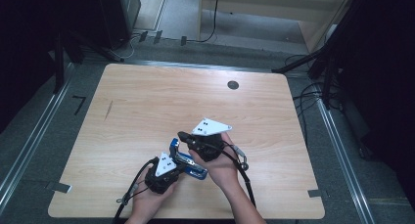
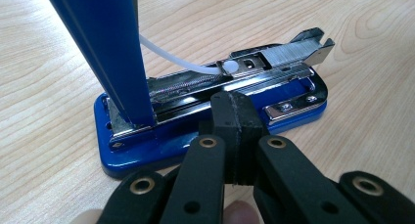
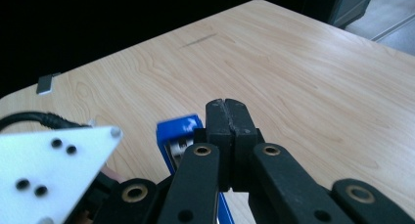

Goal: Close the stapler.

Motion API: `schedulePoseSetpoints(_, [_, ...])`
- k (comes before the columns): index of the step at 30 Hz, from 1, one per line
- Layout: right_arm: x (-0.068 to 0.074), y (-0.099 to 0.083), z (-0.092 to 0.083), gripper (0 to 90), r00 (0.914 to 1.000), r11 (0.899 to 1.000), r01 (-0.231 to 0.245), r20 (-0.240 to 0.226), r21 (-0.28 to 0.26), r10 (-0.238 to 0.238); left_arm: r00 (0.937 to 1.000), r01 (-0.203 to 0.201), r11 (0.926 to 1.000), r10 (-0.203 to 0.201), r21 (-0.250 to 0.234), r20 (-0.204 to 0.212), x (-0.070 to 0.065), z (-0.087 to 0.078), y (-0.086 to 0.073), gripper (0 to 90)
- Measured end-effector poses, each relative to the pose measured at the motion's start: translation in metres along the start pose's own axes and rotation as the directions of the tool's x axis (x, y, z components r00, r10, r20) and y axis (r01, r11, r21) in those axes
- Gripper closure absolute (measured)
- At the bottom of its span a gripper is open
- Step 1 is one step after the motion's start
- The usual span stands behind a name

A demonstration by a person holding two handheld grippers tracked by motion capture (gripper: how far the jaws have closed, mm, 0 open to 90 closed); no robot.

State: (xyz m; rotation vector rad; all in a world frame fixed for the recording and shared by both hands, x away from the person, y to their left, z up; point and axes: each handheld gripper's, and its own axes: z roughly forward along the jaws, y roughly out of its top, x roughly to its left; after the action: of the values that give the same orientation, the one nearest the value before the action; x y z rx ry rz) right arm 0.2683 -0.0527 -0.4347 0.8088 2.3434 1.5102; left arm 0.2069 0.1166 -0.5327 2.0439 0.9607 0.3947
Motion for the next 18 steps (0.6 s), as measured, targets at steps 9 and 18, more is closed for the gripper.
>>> schedulePoseSetpoints(9, [0.011, 0.014, 0.011, 90.0, 0.9988, 0.999, 0.038, -0.032, 0.015, -0.037, 1.0000, 0.002, 1.0000, -0.002, 0.000, 0.003, 0.000, 0.000, 0.000, 90.0])
schedulePoseSetpoints(18, [0.014, 0.011, 0.013, 90.0, 0.9982, 0.999, 0.047, -0.038, 0.026, -0.046, 1.0000, 0.003, 1.0000, -0.003, 0.001, 0.004, 0.001, 0.000, 0.000, 90.0])
